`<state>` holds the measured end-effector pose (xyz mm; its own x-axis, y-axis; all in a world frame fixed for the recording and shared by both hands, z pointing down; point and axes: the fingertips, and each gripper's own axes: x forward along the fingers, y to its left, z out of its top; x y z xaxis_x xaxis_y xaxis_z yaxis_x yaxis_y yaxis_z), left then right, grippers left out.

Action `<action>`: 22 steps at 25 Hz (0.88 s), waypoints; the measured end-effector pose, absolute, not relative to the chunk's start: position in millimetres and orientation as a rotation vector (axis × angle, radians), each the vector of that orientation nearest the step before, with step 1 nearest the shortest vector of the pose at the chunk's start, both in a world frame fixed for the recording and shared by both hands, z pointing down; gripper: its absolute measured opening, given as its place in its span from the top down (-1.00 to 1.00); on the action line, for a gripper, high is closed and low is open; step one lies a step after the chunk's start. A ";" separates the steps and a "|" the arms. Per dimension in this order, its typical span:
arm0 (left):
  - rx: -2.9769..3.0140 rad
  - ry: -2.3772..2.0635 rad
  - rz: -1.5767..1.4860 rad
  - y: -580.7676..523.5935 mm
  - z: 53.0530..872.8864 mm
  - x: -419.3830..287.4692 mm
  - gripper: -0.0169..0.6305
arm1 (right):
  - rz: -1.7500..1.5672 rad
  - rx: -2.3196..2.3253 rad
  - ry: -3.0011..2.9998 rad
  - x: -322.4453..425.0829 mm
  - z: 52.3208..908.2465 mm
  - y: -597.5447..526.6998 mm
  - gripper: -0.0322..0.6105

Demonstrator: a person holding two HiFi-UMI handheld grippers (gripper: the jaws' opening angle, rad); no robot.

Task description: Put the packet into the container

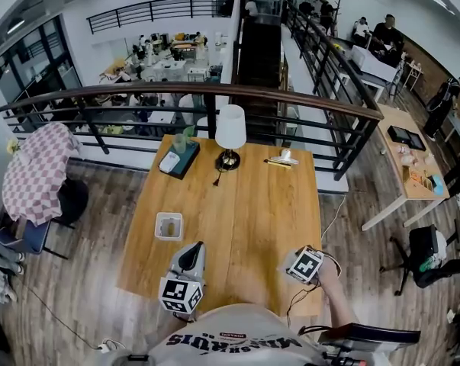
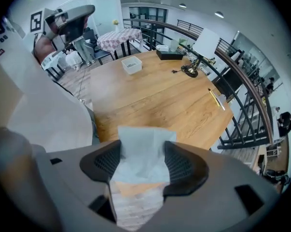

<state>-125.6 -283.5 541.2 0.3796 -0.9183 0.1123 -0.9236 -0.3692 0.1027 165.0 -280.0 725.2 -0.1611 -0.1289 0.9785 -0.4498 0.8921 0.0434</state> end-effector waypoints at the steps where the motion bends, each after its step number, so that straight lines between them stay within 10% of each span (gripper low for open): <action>1: 2.483 -1.671 0.054 -283.7 541.9 -125.7 0.94 | 0.283 0.419 -1.724 165.0 718.0 -277.0 0.00; 22: 2.450 -1.701 0.055 -278.3 544.6 -129.0 0.94 | 0.127 0.297 -1.696 160.9 643.1 -265.4 0.00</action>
